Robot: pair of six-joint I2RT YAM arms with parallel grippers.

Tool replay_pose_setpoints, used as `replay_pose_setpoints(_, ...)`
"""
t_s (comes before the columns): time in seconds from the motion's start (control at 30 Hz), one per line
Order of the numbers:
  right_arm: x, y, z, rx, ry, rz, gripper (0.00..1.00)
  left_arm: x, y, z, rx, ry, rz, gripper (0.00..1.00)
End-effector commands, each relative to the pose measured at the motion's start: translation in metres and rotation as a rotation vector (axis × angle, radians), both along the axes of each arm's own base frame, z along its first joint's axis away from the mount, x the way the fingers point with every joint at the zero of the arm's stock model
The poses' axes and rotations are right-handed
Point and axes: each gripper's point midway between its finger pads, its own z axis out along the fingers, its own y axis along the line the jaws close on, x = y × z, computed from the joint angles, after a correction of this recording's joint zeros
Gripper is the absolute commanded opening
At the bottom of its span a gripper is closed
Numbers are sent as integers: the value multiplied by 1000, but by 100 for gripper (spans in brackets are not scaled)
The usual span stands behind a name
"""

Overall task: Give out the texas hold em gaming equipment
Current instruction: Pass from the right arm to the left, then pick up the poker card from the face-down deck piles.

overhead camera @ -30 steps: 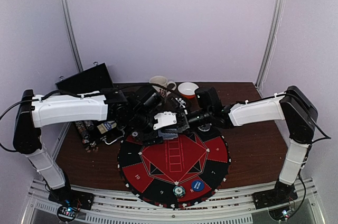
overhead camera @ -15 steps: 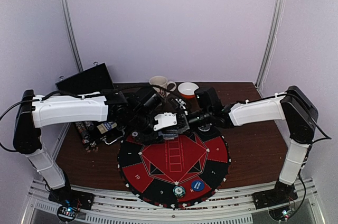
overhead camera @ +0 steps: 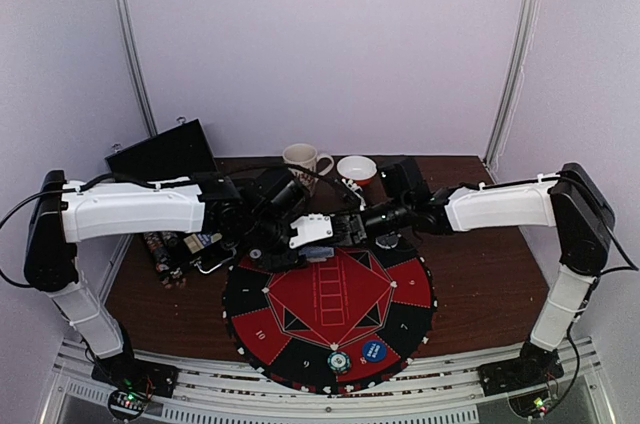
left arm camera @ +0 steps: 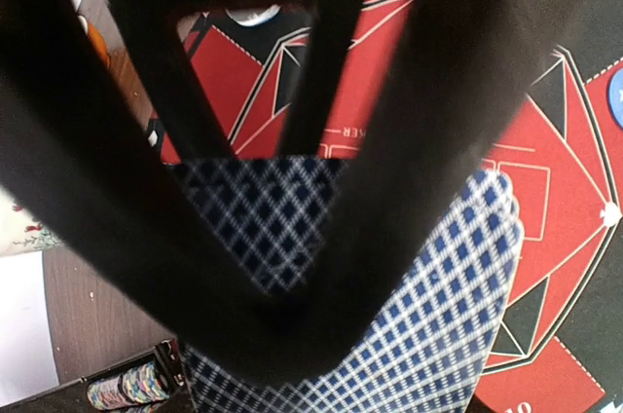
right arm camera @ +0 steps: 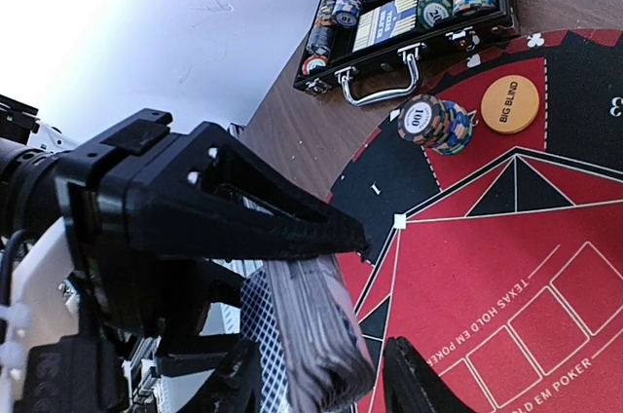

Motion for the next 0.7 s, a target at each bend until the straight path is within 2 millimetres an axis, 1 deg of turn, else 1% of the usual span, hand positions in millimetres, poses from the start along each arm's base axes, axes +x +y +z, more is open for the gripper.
replay_pose_setpoints(0.0,1,-6,18,-2,-59,2,46,4,8,2,1,-17,30,49)
replay_pose_setpoints(0.13,4,-12,16,-46,-80,-19,45,6,10,3,3,-24,40,49)
replay_pose_setpoints(0.3,8,-15,8,-77,-78,-35,41,7,7,9,-20,-33,46,49)
replay_pose_setpoints(0.37,7,-14,8,-61,-70,-25,43,8,6,12,-35,-39,49,49)
replay_pose_setpoints(0.47,3,-4,18,11,-45,7,47,8,2,15,-50,-37,47,50)
replay_pose_setpoints(0.5,5,-1,24,35,-55,3,49,9,2,14,-50,-36,47,50)
replay_pose_setpoints(0.57,9,3,28,61,-66,-7,54,9,1,14,-51,-35,46,50)
replay_pose_setpoints(0.6,12,5,27,67,-64,-19,56,9,1,15,-55,-36,45,50)
replay_pose_setpoints(0.67,15,8,17,52,-42,-26,57,10,0,18,-62,-42,47,50)
